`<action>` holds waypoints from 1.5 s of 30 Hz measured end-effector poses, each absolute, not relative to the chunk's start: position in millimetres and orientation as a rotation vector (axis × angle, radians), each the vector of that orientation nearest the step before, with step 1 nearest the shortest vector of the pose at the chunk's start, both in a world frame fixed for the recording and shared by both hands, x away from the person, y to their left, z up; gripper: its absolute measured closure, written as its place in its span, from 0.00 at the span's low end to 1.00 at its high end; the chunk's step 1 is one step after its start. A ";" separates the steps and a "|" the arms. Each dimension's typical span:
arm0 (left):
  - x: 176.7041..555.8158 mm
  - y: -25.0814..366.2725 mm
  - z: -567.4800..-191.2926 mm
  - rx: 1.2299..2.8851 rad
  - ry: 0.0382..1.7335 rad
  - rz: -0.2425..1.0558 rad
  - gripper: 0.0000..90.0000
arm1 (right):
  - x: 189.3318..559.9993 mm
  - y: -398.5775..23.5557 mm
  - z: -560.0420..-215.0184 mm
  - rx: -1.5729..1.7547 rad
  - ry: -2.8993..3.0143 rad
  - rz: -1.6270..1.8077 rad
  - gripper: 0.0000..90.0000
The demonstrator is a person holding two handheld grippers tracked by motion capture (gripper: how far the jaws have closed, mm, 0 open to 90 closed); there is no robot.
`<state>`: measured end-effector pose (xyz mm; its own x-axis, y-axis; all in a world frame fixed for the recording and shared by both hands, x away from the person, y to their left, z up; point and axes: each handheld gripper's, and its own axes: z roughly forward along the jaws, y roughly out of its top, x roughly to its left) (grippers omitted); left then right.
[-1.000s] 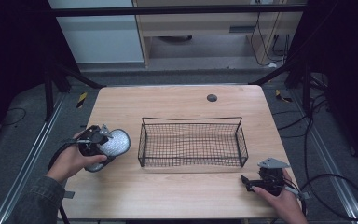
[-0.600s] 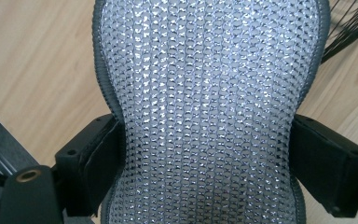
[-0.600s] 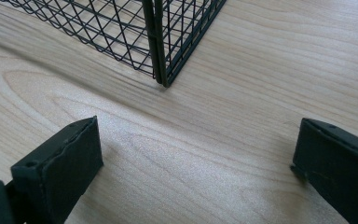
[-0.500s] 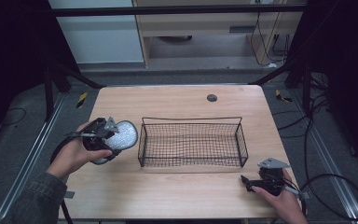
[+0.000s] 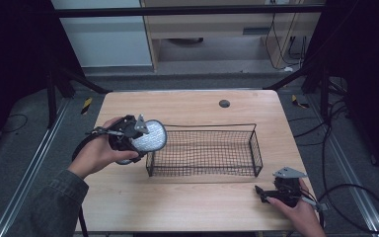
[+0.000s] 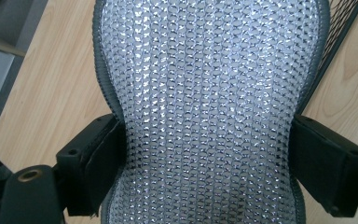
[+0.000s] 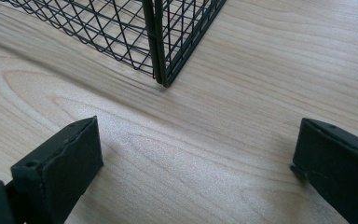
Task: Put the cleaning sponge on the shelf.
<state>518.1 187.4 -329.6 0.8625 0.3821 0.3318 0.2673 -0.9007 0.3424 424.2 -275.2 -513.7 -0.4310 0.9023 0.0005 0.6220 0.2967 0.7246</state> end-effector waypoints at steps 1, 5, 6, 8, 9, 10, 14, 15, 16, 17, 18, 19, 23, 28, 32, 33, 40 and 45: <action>518.1 187.4 -329.6 2.751 0.491 0.575 0.15 | 424.2 -275.1 -513.6 1.365 2.160 0.929 0.02; 520.2 175.1 -327.6 2.750 0.463 0.573 0.15 | 424.2 -275.1 -513.6 1.364 2.160 0.929 0.02; 521.5 169.2 -327.7 2.750 0.453 0.569 0.15 | 424.2 -275.1 -513.7 1.364 2.161 0.928 0.02; 522.3 165.8 -328.0 2.753 0.446 0.570 0.15 | 424.2 -275.2 -513.7 1.364 2.161 0.928 0.02; 523.5 160.9 -328.4 2.755 0.437 0.568 0.15 | 424.2 -275.1 -513.6 1.366 2.161 0.929 0.02; 523.5 160.9 -328.4 2.755 0.437 0.568 0.15 | 424.2 -275.2 -513.7 1.364 2.161 0.928 0.02; 525.3 151.1 -329.0 2.761 0.413 0.564 0.15 | 424.2 -275.1 -513.6 1.364 2.161 0.928 0.02; 525.7 149.1 -329.5 2.763 0.408 0.563 0.15 | 424.2 -275.2 -513.7 1.364 2.161 0.928 0.02; 525.7 149.1 -329.5 2.763 0.408 0.563 0.16 | 424.2 -275.2 -513.7 1.364 2.161 0.928 0.02; 526.1 146.3 -329.9 2.764 0.402 0.562 0.15 | 424.2 -275.2 -513.6 1.364 2.162 0.928 0.02; 526.9 142.5 -330.3 2.766 0.395 0.559 0.15 | 424.2 -275.1 -513.6 1.364 2.162 0.928 0.02; 527.5 139.7 -330.6 2.766 0.390 0.558 0.15 | 424.3 -275.2 -513.6 1.363 2.162 0.928 0.02; 528.6 133.6 -331.2 2.765 0.377 0.557 0.15 | 424.3 -275.1 -513.6 1.363 2.163 0.928 0.02; 530.3 122.3 -332.5 2.769 0.354 0.556 0.15 | 424.5 -274.9 -513.7 1.363 2.164 0.929 0.02; 531.1 116.8 -333.4 2.765 0.343 0.553 0.15 | 424.9 -274.9 -513.9 1.358 2.165 0.929 0.02; 531.1 116.8 -333.4 2.765 0.343 0.553 0.15 | 424.9 -274.8 -513.9 1.358 2.165 0.928 0.02; 533.8 111.2 -337.6 2.768 0.339 0.546 0.15 | 425.0 -274.5 -513.9 1.361 2.165 0.929 0.01; 534.6 108.7 -338.2 2.763 0.338 0.553 0.15 | 425.3 -274.2 -513.8 1.361 2.166 0.925 0.01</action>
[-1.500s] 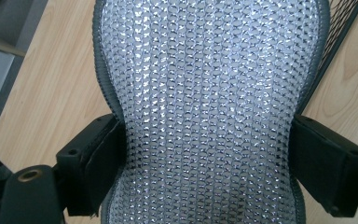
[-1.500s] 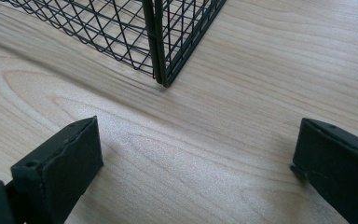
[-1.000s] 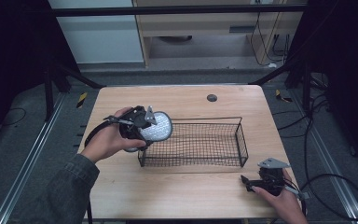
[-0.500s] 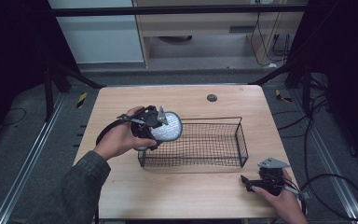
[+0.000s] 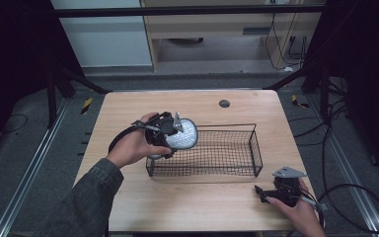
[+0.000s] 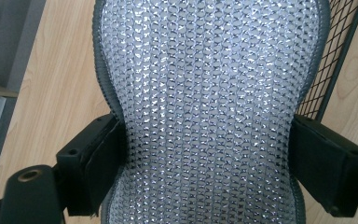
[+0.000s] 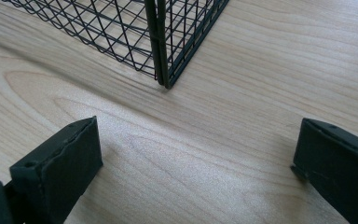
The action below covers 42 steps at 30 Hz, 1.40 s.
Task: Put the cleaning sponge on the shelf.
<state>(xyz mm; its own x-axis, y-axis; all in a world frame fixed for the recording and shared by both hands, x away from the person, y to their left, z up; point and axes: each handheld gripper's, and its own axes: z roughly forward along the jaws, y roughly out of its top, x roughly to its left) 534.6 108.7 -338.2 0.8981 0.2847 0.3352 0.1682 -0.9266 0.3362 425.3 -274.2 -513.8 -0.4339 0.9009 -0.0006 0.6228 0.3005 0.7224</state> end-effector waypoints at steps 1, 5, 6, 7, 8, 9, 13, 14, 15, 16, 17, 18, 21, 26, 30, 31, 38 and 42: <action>534.7 107.9 -338.6 2.763 0.335 0.554 0.15 | 425.3 -274.2 -513.8 1.361 2.166 0.925 0.01; 534.8 104.1 -340.0 2.769 0.330 0.554 0.15 | 425.5 -274.0 -513.8 1.359 2.167 0.925 0.01; 535.2 102.0 -341.6 2.768 0.325 0.555 0.15 | 425.5 -274.0 -513.8 1.360 2.167 0.925 0.01; 535.6 101.5 -341.7 2.772 0.323 0.559 0.15 | 425.5 -274.0 -513.8 1.360 2.167 0.925 0.01; 536.0 100.6 -342.5 2.768 0.324 0.558 0.15 | 425.5 -274.0 -513.8 1.360 2.167 0.925 0.01; 536.0 100.6 -342.5 2.768 0.324 0.558 0.15 | 425.5 -274.0 -513.8 1.360 2.167 0.925 0.01; 538.7 95.8 -346.8 2.786 0.318 0.554 0.15 | 425.5 -273.7 -513.7 1.363 2.167 0.926 0.01; 538.7 95.8 -346.8 2.786 0.318 0.554 0.15 | 425.5 -273.7 -513.7 1.362 2.167 0.926 0.01; 540.5 93.8 -348.8 2.790 0.319 0.549 0.15 | 425.6 -273.7 -513.7 1.362 2.168 0.926 0.01; 541.0 93.2 -349.4 2.788 0.321 0.550 0.15 | 425.5 -273.7 -513.7 1.363 2.168 0.926 0.01; 541.8 92.3 -350.2 2.789 0.319 0.545 0.15 | 425.5 -273.7 -513.7 1.362 2.168 0.926 0.01; 541.8 92.3 -350.2 2.789 0.319 0.545 0.15 | 425.5 -273.7 -513.7 1.362 2.168 0.926 0.01; 543.3 90.3 -352.0 2.791 0.323 0.541 0.15 | 425.6 -273.7 -513.7 1.362 2.168 0.926 0.01; 546.8 88.2 -355.8 2.794 0.330 0.536 0.15 | 425.8 -273.6 -513.7 1.360 2.169 0.926 0.01; 548.1 87.7 -359.5 2.803 0.329 0.528 0.15 | 425.8 -273.7 -513.7 1.358 2.169 0.925 0.01; 548.6 87.9 -361.2 2.803 0.331 0.524 0.15 | 425.9 -273.7 -513.7 1.358 2.170 0.926 0.01; 549.3 86.9 -365.0 2.806 0.342 0.505 0.15 | 425.9 -273.6 -513.7 1.358 2.170 0.926 0.01; 549.1 84.8 -368.5 2.807 0.335 0.499 0.15 | 425.9 -273.7 -513.7 1.357 2.170 0.926 0.01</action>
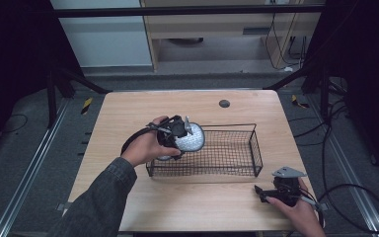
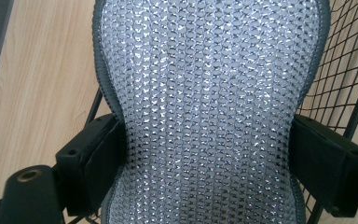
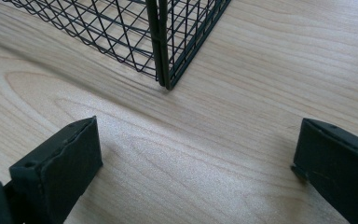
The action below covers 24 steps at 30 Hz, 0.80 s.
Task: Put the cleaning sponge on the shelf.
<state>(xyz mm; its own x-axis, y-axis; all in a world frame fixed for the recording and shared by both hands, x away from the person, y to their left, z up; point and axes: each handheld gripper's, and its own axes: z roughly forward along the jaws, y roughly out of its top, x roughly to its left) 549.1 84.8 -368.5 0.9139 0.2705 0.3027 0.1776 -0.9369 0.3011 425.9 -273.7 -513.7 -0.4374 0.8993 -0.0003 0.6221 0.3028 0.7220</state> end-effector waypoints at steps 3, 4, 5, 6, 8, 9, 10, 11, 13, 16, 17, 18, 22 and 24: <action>549.1 84.6 -370.4 2.811 0.337 0.493 0.15 | 426.0 -273.6 -513.8 1.357 2.170 0.928 0.01; 549.1 84.6 -370.4 2.811 0.337 0.493 0.15 | 426.0 -273.6 -513.8 1.357 2.170 0.929 0.01; 549.0 84.6 -371.6 2.809 0.340 0.492 0.15 | 426.1 -273.7 -513.9 1.355 2.170 0.929 0.01; 549.0 84.7 -373.3 2.811 0.342 0.489 0.15 | 426.0 -273.7 -513.8 1.357 2.170 0.929 0.01; 548.9 84.9 -374.3 2.812 0.343 0.486 0.15 | 426.0 -273.7 -513.8 1.357 2.170 0.929 0.01; 548.8 85.0 -375.2 2.814 0.345 0.483 0.15 | 426.0 -273.7 -513.8 1.357 2.170 0.929 0.01; 548.8 85.2 -375.9 2.814 0.344 0.481 0.15 | 426.1 -273.7 -513.9 1.355 2.170 0.929 0.01; 548.9 85.6 -376.4 2.817 0.344 0.486 0.15 | 426.1 -273.7 -513.9 1.355 2.170 0.929 0.01; 549.2 86.8 -377.8 2.812 0.359 0.481 0.15 | 426.0 -273.6 -513.8 1.357 2.170 0.929 0.01; 549.9 87.4 -377.9 2.814 0.352 0.479 0.14 | 425.8 -273.5 -513.4 1.362 2.172 0.931 0.01; 549.7 87.4 -378.1 2.814 0.353 0.476 0.14 | 425.9 -273.5 -513.6 1.359 2.170 0.929 0.01; 549.6 87.3 -378.3 2.808 0.354 0.473 0.13 | 425.8 -273.5 -513.4 1.362 2.171 0.931 0.01; 549.8 87.5 -379.1 2.782 0.378 0.446 0.08 | 425.8 -273.4 -513.6 1.362 2.170 0.929 0.01; 550.1 87.3 -379.5 2.771 0.391 0.438 0.06 | 425.9 -273.5 -513.8 1.360 2.169 0.928 0.01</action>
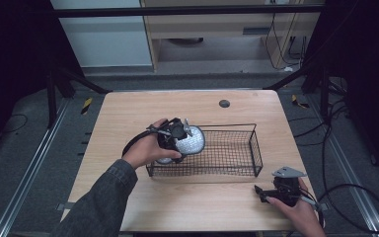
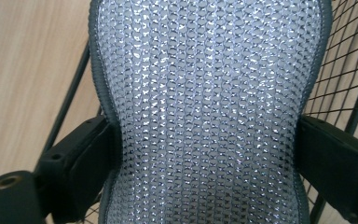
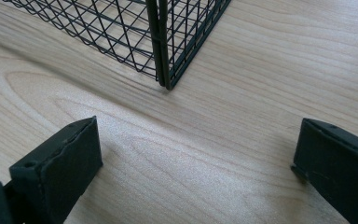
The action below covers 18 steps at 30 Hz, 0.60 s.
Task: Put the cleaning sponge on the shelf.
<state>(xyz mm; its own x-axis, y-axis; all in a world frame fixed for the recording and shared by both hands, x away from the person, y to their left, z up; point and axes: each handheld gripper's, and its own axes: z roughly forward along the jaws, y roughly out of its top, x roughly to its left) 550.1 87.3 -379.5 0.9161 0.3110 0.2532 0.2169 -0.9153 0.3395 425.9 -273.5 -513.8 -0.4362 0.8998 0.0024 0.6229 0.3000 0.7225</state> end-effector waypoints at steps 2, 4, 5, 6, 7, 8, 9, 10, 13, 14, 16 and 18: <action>550.3 87.6 -379.1 2.762 0.407 0.436 0.04 | 425.9 -273.5 -513.8 1.360 2.169 0.928 0.01; 550.4 88.0 -378.5 2.751 0.420 0.422 0.04 | 425.9 -273.5 -513.9 1.359 2.169 0.929 0.01; 550.7 88.2 -377.9 2.746 0.430 0.428 0.04 | 425.8 -273.5 -513.8 1.360 2.169 0.928 0.01; 550.6 88.4 -377.6 2.744 0.432 0.423 0.04 | 425.7 -273.4 -513.5 1.363 2.171 0.931 0.01; 550.3 88.5 -377.4 2.741 0.430 0.426 0.05 | 425.8 -273.5 -513.7 1.361 2.169 0.927 0.01; 550.3 88.5 -377.4 2.741 0.430 0.426 0.05 | 426.0 -273.6 -513.8 1.357 2.170 0.928 0.01; 550.0 88.6 -377.2 2.738 0.430 0.428 0.05 | 425.9 -273.7 -513.7 1.357 2.171 0.928 0.01; 549.4 89.0 -376.6 2.736 0.428 0.415 0.05 | 426.0 -273.6 -513.8 1.357 2.170 0.928 0.01; 548.7 89.5 -375.9 2.733 0.427 0.422 0.06 | 426.1 -273.7 -513.9 1.355 2.170 0.929 0.01; 548.6 89.7 -375.5 2.729 0.428 0.421 0.07 | 425.8 -273.4 -513.5 1.364 2.170 0.931 0.01; 548.3 89.8 -375.4 2.726 0.430 0.414 0.07 | 425.8 -273.4 -513.4 1.365 2.171 0.933 0.01; 547.5 89.9 -374.9 2.726 0.425 0.420 0.07 | 425.8 -273.6 -513.5 1.361 2.172 0.931 0.01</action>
<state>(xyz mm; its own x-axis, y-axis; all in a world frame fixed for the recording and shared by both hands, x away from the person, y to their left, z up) 547.5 89.9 -374.9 0.9112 0.3401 0.2324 0.2367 -0.8940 0.3804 425.8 -273.6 -513.5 -0.4383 0.8988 0.0050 0.6236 0.3001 0.7218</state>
